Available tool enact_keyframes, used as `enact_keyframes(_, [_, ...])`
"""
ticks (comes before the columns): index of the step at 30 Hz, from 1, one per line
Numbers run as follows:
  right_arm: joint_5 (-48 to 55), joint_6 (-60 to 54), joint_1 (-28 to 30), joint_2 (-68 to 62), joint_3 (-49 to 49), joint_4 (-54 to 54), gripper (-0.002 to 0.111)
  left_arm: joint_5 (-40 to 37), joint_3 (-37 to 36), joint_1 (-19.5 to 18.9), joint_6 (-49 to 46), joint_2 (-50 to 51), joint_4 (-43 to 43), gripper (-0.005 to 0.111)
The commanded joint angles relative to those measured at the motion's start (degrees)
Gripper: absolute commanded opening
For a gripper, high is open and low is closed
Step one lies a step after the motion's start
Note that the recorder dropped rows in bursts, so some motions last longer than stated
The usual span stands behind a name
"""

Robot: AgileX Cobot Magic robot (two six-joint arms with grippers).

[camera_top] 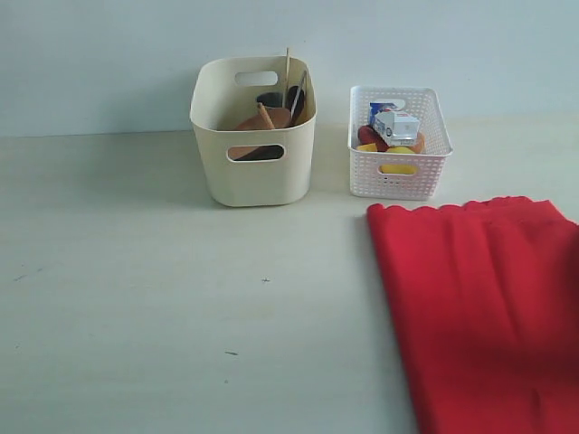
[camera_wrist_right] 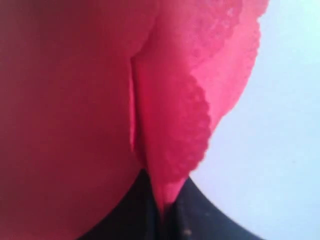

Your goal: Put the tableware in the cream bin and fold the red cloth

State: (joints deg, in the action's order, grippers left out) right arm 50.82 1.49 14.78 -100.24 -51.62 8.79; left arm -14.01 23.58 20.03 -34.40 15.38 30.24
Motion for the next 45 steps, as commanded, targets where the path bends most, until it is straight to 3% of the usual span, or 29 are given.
enact_keyframes(1, [0.27, 0.35, 5.60, 0.44, -2.96, 1.40, 0.000, -0.42, -0.36, -0.14, 0.33, -0.10, -0.07, 0.000])
enact_keyframes(8, [0.27, 0.35, 10.96, -3.31, -9.85, 1.40, 0.000, -0.43, -1.21, -0.14, 0.33, -0.10, -0.42, 0.000])
enact_keyframes(13, [0.27, 0.12, 12.84, -8.34, -14.10, 1.17, 0.000, -0.43, -4.05, -0.56, 0.33, -2.20, -11.48, 0.000])
enact_keyframes(21, [0.83, -2.11, 13.39, -15.56, -21.48, 0.15, 0.000, -0.43, -11.10, -9.64, 0.33, -7.48, -8.71, 0.000])
enact_keyframes(29, [-0.26, -8.51, 21.79, -19.71, -24.28, -10.53, 0.000, -0.43, -17.93, -17.40, 0.33, -10.85, -8.71, 0.000])
enact_keyframes(36, [-4.36, -9.15, 27.25, -20.19, -24.85, -13.63, 0.000, -0.67, -23.58, -18.12, 0.33, -14.51, -6.70, 0.000])
enact_keyframes(45, [-4.03, -10.26, 28.03, -22.58, -29.82, -16.46, 0.000, -1.69, -23.58, -20.08, 0.33, -15.38, -2.83, 0.000])
